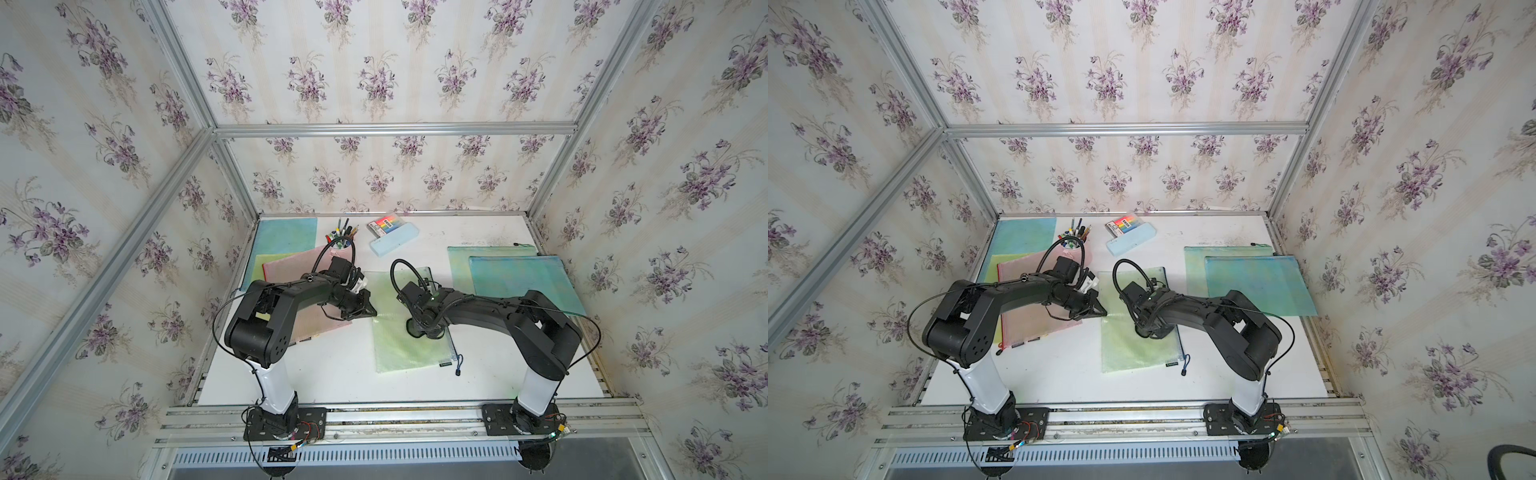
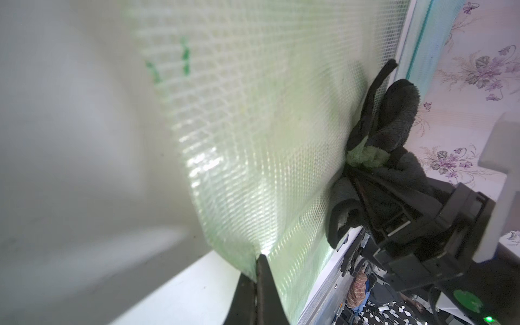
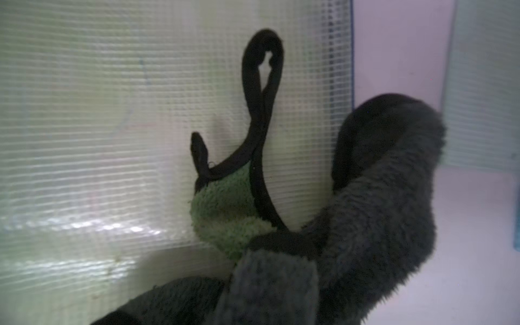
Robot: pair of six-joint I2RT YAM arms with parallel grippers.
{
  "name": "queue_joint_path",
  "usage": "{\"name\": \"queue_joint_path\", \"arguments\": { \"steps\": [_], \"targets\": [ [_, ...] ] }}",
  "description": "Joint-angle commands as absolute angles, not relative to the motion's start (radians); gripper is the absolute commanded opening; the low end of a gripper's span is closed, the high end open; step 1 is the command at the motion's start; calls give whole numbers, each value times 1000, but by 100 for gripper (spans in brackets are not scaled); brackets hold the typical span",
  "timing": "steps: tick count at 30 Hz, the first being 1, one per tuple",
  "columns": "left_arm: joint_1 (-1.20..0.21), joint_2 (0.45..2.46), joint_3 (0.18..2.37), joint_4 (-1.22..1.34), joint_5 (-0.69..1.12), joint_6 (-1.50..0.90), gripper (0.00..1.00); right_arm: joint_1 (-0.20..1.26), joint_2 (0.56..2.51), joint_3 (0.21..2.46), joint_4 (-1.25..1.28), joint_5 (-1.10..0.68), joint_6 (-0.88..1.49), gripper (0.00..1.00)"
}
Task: Wipe the document bag
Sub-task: Wipe the dirt from the document bag.
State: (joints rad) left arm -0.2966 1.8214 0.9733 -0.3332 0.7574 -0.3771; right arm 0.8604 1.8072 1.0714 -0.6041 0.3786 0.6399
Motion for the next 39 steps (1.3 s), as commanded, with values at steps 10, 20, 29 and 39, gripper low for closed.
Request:
{"name": "queue_joint_path", "arguments": {
  "steps": [10, 20, 29, 39],
  "targets": [
    [-294, 1852, 986, -346, 760, -351, 0, 963, 1923, 1333, -684, 338, 586, 12],
    [-294, 1848, 994, -361, 777, -326, 0, 822, 1780, 1090, -741, 425, 684, 12],
    [-296, 1868, 1005, -365, 794, -317, 0, 881, 1966, 1439, -546, 237, 529, 13],
    [-296, 1871, 1009, -362, 794, -323, 0, 689, 1895, 1199, -627, 404, 533, 12]
  ]
}}
